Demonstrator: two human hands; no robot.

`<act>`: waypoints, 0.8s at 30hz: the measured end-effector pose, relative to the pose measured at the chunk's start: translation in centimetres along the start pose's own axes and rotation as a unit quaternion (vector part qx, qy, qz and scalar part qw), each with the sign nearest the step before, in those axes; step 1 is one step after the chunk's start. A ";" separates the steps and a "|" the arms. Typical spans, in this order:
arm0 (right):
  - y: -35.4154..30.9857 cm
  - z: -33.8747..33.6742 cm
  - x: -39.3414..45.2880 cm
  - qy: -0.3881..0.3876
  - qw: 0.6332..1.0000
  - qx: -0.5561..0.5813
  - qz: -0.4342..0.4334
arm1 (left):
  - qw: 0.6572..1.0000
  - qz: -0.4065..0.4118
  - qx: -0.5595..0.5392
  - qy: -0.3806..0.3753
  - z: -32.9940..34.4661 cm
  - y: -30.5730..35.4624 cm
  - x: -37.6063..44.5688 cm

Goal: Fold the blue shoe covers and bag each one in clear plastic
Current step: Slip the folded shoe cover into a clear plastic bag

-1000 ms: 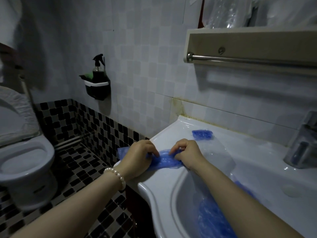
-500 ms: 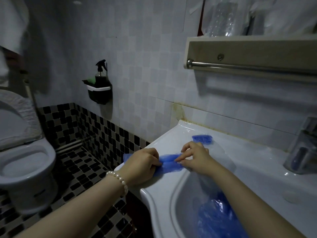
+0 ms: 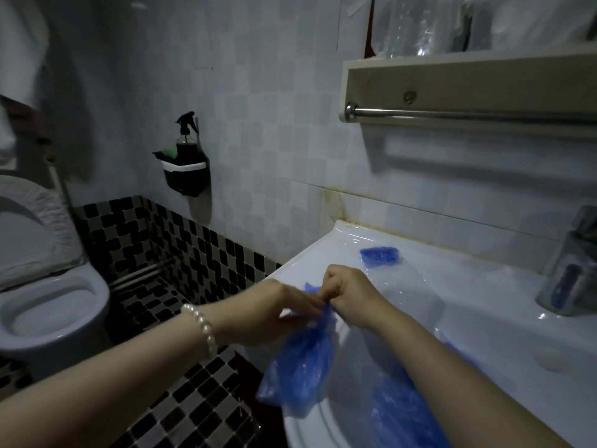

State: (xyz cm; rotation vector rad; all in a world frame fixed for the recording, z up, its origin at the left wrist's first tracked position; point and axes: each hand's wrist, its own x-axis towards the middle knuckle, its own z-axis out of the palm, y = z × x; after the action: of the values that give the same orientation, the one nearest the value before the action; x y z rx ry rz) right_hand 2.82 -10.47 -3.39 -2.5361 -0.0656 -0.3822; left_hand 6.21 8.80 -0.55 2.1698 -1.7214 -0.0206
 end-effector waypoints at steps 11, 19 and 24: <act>-0.1 -1.1 0.2 0.135 0.985 0.109 0.002 | 0.968 -0.175 0.136 -0.117 2.5 -3.5 2.1; -2.1 -1.7 -5.3 -0.093 0.983 0.154 -0.019 | 0.966 -0.186 0.136 -0.113 3.0 -4.6 2.4; -1.6 0.6 -6.4 -0.013 0.972 0.236 0.012 | 0.967 -0.190 0.120 -0.118 2.8 -4.4 2.4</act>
State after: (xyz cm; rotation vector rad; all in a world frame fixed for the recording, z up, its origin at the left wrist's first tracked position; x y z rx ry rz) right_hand -3.32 -8.59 -4.85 -2.0689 -0.1195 -0.2833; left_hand 10.24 6.54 -3.92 2.7485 -1.4560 -0.1845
